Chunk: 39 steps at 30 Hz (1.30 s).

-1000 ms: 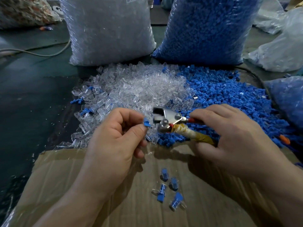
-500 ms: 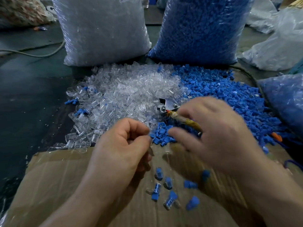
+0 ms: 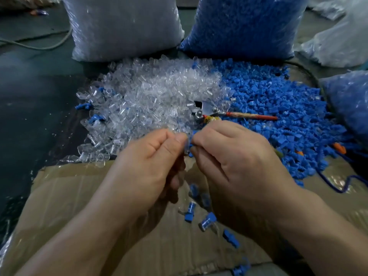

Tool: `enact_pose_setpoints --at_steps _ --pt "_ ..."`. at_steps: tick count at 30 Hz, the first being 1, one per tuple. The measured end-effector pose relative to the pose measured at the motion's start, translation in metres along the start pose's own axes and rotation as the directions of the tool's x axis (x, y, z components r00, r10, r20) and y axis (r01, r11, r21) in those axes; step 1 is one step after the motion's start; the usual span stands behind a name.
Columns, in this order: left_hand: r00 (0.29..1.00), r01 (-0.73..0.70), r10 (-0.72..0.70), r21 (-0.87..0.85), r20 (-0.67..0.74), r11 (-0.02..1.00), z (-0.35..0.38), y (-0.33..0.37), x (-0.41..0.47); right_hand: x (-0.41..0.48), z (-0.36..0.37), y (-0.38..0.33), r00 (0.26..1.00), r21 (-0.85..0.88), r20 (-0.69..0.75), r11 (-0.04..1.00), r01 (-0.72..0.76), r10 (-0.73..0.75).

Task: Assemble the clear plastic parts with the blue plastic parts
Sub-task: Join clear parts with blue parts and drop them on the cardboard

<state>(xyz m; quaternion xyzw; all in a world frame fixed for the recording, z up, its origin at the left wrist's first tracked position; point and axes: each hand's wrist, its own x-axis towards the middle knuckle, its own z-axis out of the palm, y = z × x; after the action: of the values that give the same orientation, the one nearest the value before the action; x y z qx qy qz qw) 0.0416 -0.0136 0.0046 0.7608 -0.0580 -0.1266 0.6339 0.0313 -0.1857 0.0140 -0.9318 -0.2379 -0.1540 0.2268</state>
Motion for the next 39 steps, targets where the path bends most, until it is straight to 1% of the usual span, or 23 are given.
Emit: enact_pose_setpoints --at_steps 2,3,4,5,6,7,8,9,10,11,12,13,15,17,18,20,23,24,26,28,32,35,39 --pt "1.000 0.002 -0.001 -0.075 0.026 0.997 -0.001 -0.001 0.002 0.000 0.000 -0.003 0.995 0.069 0.052 0.993 -0.091 0.088" --pt "0.998 -0.044 0.046 -0.063 0.030 0.997 -0.002 -0.001 0.002 -0.001 0.000 -0.004 0.983 0.151 0.077 0.973 -0.175 0.165" --pt "0.993 -0.113 0.113 -0.023 0.041 0.993 -0.003 -0.002 0.003 -0.002 0.000 -0.005 0.956 0.287 0.128 0.912 -0.291 0.265" --pt "0.980 -0.187 0.184 0.029 0.069 0.982 -0.003 -0.003 0.003 -0.002 -0.001 -0.007 0.908 0.475 0.218 0.774 -0.420 0.358" --pt "0.964 -0.251 0.242 0.080 0.108 0.965 -0.005 -0.003 0.002 -0.001 -0.002 -0.008 0.840 0.619 0.342 0.572 -0.538 0.420" --pt "0.949 -0.298 0.281 0.119 0.141 0.947 -0.007 -0.004 0.002 0.001 -0.004 -0.008 0.777 0.677 0.455 0.397 -0.619 0.436" --pt "0.941 -0.318 0.294 0.141 0.165 0.938 -0.009 -0.005 0.001 0.001 -0.007 -0.008 0.747 0.665 0.503 0.358 -0.655 0.434" --pt "0.943 -0.307 0.281 0.140 0.177 0.941 -0.011 -0.004 0.001 0.000 -0.009 -0.006 0.748 0.606 0.496 0.442 -0.661 0.440" --pt "0.949 -0.288 0.259 0.156 0.178 0.945 -0.013 -0.004 0.000 -0.002 -0.014 -0.003 0.776 0.496 0.448 0.599 -0.629 0.444" --pt "0.953 -0.278 0.244 0.196 0.177 0.941 -0.016 -0.003 0.000 -0.004 -0.019 -0.002 0.820 0.360 0.383 0.748 -0.557 0.426" --pt "0.955 -0.278 0.234 0.272 0.184 0.921 -0.019 -0.003 0.000 -0.006 -0.027 -0.002 0.856 0.235 0.339 0.846 -0.478 0.390" --pt "0.955 -0.281 0.223 0.348 0.197 0.895 -0.021 -0.003 0.000 -0.008 -0.037 -0.003 0.876 0.157 0.332 0.895 -0.417 0.350" --pt "0.952 -0.280 0.182 0.453 0.248 0.846 -0.023 -0.006 0.001 -0.017 -0.054 -0.010 0.861 -0.003 0.413 0.945 -0.326 0.298" --pt "0.942 -0.296 0.157 0.509 0.298 0.809 -0.022 -0.009 0.002 -0.031 -0.061 -0.018 0.840 -0.170 0.471 0.962 -0.213 0.269" --pt "0.934 -0.314 0.159 0.524 0.319 0.791 -0.022 -0.010 0.002 -0.039 -0.061 -0.023 0.822 -0.211 0.506 0.961 -0.177 0.262" --pt "0.920 -0.351 0.176 0.537 0.350 0.767 -0.020 -0.009 0.001 -0.056 -0.053 -0.033 0.778 -0.220 0.565 0.959 -0.181 0.276" --pt "0.902 -0.390 0.185 0.556 0.389 0.734 -0.020 -0.007 -0.001 -0.078 -0.029 -0.041 0.804 -0.342 0.498 0.926 -0.161 0.324" --pt "0.898 -0.396 0.186 0.552 0.398 0.734 -0.019 -0.006 -0.001 -0.085 -0.023 -0.041 0.840 -0.387 0.424 0.906 -0.170 0.339" --pt "0.898 -0.394 0.184 0.545 0.399 0.740 -0.019 -0.007 0.000 -0.098 -0.013 -0.038 0.932 -0.376 0.227 0.908 -0.185 0.284" --pt "0.905 -0.384 0.179 0.564 0.385 0.731 -0.018 -0.007 0.000 -0.109 -0.003 -0.034 0.969 -0.380 0.150 0.916 -0.126 0.196" --pt "0.924 -0.363 0.192 0.607 0.330 0.707 -0.016 -0.008 -0.001 -0.109 -0.004 -0.031 0.974 -0.354 0.132 0.927 -0.127 0.184" --pt "0.926 -0.364 0.200 0.623 0.319 0.693 -0.015 -0.008 0.000 -0.107 -0.005 -0.034 0.966 -0.348 0.164 0.928 -0.130 0.197" --pt "0.934 -0.348 0.195 0.628 0.300 0.696 -0.014 -0.008 0.001 -0.106 -0.004 -0.035 0.965 -0.343 0.212 0.936 -0.072 0.152"
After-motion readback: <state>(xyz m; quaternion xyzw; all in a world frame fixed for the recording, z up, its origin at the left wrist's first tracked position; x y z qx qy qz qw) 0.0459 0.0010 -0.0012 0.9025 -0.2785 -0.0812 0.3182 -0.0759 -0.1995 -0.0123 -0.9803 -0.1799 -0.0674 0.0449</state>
